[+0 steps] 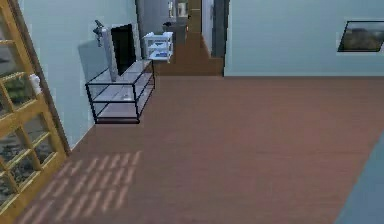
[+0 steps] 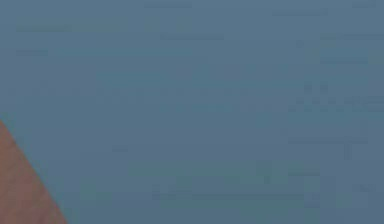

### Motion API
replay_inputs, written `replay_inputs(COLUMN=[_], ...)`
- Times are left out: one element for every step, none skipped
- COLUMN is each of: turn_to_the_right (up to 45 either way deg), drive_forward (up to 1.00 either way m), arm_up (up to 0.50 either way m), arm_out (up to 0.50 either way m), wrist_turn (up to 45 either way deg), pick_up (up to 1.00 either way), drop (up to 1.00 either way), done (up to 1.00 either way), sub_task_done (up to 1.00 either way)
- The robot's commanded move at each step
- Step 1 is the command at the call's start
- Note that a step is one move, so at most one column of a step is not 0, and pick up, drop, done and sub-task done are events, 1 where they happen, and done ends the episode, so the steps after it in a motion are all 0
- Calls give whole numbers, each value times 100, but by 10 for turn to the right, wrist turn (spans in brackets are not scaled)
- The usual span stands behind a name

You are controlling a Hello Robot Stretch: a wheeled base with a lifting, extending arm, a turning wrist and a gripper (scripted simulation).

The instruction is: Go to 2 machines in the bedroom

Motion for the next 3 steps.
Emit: replay_inputs(turn_to_the_right=[0, 0, 0], drive_forward=[100, 100, 100], arm_up=[0, 0, 0], arm_out=[0, 0, 0], wrist_turn=[0, 0, 0], pick_up=[0, 0, 0], drop=[0, 0, 0], done=[0, 0, 0], sub_task_done=[0, 0, 0])
